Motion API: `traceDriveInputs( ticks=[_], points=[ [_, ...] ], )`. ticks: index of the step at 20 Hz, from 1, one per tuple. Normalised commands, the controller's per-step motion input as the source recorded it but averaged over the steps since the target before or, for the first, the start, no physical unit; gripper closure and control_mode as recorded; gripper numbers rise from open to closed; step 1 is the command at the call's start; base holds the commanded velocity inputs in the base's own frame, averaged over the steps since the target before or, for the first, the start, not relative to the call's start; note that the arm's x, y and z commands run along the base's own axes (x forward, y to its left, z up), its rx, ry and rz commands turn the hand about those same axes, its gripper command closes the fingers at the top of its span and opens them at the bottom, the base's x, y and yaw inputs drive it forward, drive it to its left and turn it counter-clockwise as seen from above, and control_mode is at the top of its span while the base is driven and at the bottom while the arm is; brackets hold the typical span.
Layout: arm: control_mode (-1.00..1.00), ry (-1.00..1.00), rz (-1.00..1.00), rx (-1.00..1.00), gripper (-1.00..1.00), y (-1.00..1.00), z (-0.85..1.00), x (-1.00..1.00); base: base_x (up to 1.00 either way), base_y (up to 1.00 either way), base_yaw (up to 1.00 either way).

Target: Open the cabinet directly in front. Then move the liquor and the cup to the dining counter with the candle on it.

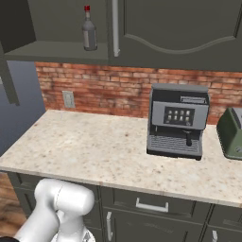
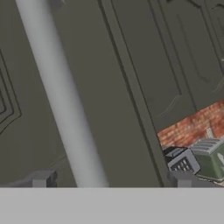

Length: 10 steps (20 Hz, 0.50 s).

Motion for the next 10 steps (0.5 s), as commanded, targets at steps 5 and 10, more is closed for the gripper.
traceDriveInputs(
  ticks=[5, 10],
  points=[
    [-1.0, -0.22, 0.0, 0.02, -1.0, -0.53, 0.14, -0.89, 0.0, 0.0, 0.0],
    [-1.0, -0.15, 0.01, 0.06, -1.0, -0.69, 0.29, -0.69, 0.0, 0.0, 0.0]
  ],
)
